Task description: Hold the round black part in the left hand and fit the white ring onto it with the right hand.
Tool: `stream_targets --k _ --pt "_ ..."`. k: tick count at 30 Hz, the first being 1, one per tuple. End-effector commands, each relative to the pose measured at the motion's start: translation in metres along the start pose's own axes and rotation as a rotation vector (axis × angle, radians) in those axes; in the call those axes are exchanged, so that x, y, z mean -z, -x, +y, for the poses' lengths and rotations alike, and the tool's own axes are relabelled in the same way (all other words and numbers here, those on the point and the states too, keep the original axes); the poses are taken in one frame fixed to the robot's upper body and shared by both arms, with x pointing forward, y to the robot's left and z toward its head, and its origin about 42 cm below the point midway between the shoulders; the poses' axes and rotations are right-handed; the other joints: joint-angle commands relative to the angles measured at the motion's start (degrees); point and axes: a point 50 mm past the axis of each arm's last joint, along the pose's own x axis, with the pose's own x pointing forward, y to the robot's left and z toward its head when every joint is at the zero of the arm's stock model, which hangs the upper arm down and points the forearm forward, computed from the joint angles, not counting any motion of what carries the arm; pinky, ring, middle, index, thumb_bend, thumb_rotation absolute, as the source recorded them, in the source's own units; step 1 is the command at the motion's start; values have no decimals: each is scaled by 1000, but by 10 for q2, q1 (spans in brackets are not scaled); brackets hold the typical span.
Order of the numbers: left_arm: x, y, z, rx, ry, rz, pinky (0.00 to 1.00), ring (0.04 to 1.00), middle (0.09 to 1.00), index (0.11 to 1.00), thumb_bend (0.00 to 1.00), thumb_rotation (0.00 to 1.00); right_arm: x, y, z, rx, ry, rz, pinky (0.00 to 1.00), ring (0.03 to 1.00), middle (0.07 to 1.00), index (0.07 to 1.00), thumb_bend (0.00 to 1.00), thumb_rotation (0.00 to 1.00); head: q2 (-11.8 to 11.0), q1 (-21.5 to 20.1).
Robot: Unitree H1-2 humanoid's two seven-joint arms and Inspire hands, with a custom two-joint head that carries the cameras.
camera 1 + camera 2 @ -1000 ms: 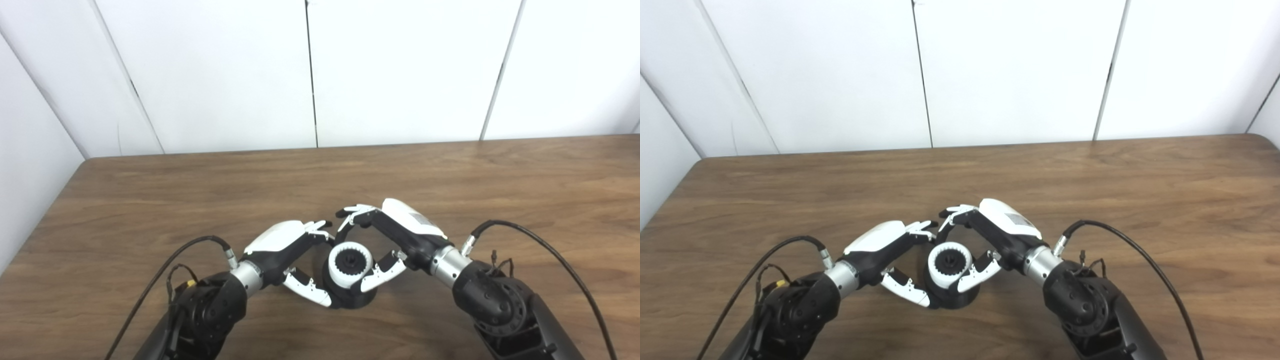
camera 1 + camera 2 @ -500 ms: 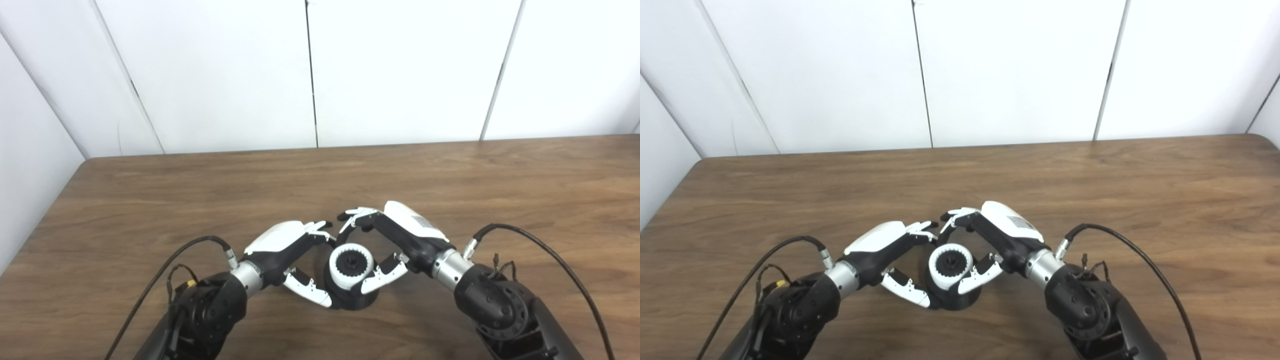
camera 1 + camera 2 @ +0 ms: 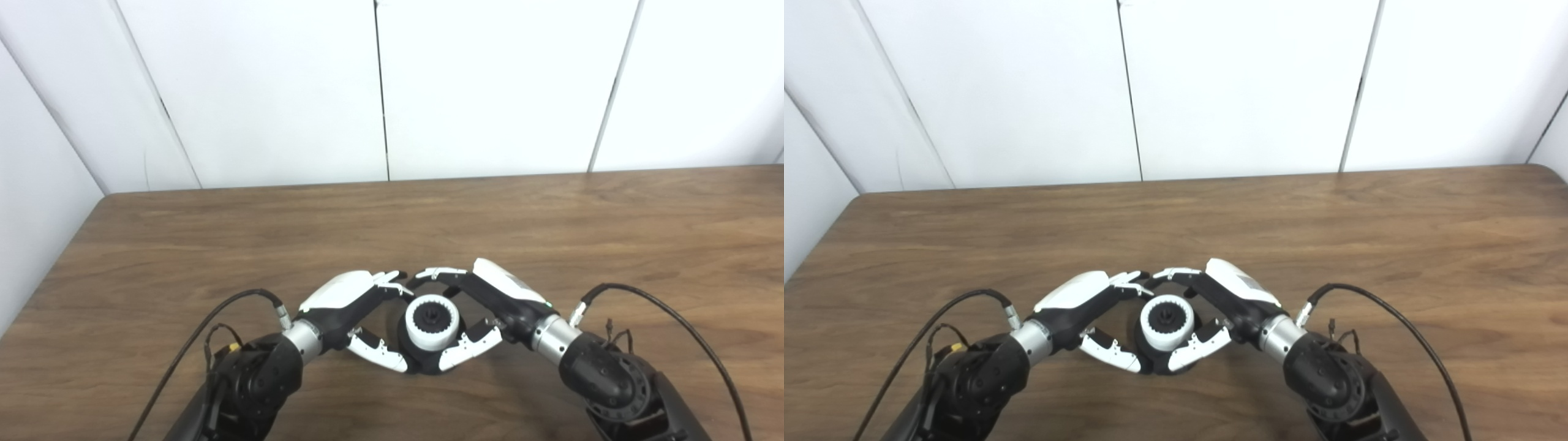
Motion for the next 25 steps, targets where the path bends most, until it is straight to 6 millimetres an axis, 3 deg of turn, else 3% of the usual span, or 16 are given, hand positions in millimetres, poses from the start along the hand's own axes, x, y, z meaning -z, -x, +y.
stream_targets --k 1,15,22,25 --pt "-5 1 7 -10 -21 -14 943 1000 996 835 1000 379 -14 -3 -15 53 3 -68 776 893 890 817 1000 378 0 0" --pt "-3 3 6 -4 -7 -10 961 1000 1000 919 1000 386 -9 0 -17 75 -30 -37 807 912 905 807 1000 396 -2 1" --pt "8 10 2 -31 73 -22 910 1000 993 956 1000 589 2 10 -19 124 -98 -25 830 905 911 861 1000 390 -5 -2" --pt "12 14 3 -59 125 -28 917 1000 990 959 1000 588 6 15 -18 151 -128 -10 842 905 919 881 1000 409 -7 -5"
